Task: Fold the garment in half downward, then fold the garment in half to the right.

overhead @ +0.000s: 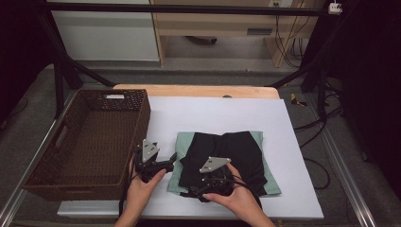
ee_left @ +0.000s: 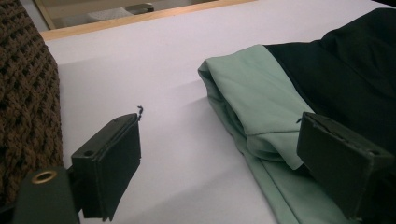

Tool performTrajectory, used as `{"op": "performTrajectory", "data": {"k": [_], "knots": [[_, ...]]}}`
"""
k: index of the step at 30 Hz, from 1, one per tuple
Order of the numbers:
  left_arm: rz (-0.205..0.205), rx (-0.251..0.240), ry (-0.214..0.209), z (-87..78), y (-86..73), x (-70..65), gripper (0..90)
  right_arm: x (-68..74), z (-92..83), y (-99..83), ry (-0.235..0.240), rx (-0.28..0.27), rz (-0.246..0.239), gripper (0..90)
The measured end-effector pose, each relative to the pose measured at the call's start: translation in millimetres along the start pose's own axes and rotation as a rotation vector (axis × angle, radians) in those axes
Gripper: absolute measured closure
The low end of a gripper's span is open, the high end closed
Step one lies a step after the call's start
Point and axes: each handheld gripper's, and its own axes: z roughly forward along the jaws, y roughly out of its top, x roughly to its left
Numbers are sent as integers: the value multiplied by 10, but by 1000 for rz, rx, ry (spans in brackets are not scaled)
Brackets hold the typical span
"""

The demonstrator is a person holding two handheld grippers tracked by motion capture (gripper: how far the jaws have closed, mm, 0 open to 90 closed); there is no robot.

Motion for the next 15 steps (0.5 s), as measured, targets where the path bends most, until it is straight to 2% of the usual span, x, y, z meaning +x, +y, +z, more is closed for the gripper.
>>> {"op": "performTrajectory", "data": {"k": [4,9,15], "knots": [[8,1,3,-1,-1,-5,135,75,62,34,21,-1,-8,139],[20,1,-1,0,6,-18,139,141,92,55,18,-9,-9,177],[35,3,-1,-12,-1,-41,137,242,133,96,37,-7,-25,223]]}}
